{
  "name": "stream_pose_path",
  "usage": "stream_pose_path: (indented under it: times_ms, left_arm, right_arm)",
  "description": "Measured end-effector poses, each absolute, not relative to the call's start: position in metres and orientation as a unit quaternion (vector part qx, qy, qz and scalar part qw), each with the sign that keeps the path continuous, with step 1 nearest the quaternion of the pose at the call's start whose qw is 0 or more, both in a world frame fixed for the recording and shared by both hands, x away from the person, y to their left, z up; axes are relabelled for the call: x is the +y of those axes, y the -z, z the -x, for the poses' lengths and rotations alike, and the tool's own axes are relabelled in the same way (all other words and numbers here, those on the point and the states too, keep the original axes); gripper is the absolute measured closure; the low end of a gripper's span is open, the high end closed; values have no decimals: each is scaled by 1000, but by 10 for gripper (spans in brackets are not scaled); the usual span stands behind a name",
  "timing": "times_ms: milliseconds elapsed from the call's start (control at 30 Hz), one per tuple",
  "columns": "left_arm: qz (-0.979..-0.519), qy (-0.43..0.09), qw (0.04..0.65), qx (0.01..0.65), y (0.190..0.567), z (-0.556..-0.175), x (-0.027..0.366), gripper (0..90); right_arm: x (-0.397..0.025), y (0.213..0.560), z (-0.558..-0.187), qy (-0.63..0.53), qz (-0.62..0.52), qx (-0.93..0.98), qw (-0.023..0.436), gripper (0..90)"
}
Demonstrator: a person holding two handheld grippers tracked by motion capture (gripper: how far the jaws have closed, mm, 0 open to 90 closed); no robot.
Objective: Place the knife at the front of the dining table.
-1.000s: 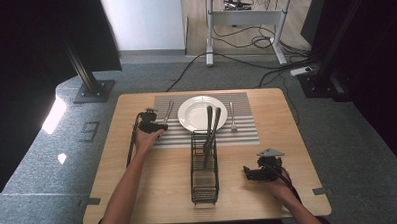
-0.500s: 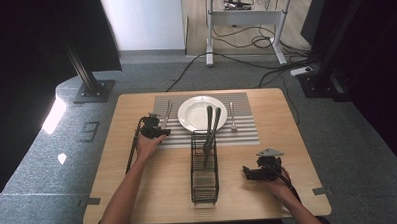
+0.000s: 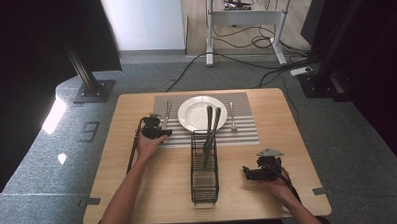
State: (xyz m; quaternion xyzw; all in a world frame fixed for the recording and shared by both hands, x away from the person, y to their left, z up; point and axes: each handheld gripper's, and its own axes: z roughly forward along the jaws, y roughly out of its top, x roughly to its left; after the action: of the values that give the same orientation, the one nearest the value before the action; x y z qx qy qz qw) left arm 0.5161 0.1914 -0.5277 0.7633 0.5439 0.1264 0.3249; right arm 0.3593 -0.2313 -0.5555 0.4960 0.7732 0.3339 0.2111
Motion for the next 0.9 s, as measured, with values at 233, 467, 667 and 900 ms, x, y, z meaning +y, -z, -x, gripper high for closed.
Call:
stream_pose_path:
  times_ms: [233,467,667,900]
  left_arm:
    - [-766,-133,357,519,507,-494,196,316]
    - [-767,-129,392,491,488,-462,199,310]
    - [-778,-131,407,461,476,-431,198,309]
    - [-786,-132,425,429,469,-386,195,307]
  right_arm:
    - [-231,555,-359,-334,-497,773,211,50]
    - [-231,555,-359,-333,-497,773,210,50]
    - [-231,555,-359,-334,-498,773,209,49]
    - [-231,555,-359,-334,-498,773,209,49]
